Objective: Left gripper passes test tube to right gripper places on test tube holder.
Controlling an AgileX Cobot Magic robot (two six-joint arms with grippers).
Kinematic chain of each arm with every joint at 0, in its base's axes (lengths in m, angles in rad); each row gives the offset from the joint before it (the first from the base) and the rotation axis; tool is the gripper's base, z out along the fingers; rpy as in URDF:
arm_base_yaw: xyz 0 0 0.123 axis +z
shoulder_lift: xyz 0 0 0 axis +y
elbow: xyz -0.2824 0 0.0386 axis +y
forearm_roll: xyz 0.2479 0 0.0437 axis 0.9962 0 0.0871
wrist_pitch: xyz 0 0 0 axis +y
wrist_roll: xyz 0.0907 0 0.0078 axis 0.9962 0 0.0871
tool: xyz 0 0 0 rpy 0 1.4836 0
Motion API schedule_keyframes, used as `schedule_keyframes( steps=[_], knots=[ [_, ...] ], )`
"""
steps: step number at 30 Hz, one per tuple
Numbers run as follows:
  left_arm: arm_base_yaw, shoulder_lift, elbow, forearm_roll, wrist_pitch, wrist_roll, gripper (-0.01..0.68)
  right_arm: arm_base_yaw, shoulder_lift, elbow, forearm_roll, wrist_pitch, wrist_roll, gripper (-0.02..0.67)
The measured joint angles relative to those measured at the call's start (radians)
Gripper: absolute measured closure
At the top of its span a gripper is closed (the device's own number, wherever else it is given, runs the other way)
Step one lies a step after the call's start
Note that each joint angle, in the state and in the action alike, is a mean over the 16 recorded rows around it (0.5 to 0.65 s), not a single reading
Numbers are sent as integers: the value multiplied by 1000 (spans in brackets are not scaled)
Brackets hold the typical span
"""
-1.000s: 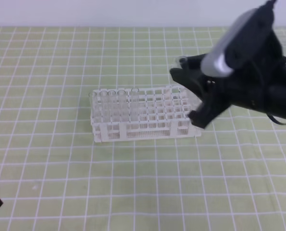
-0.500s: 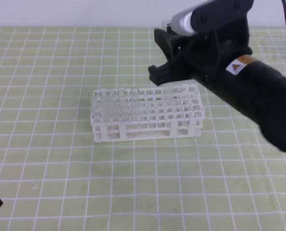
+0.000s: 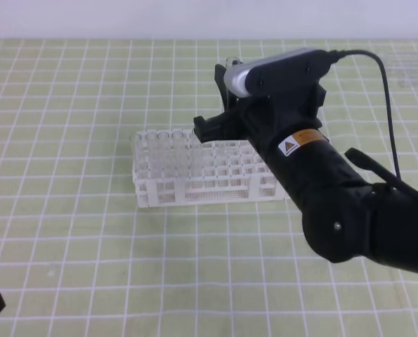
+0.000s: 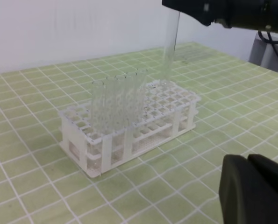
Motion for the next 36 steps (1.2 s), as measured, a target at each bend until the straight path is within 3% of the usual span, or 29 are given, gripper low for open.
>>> schedule_keyframes(
  steps=[36],
  knots=[
    [1, 4, 2, 3, 17, 4, 675, 0, 197, -13, -139, -149, 147, 545]
  ],
)
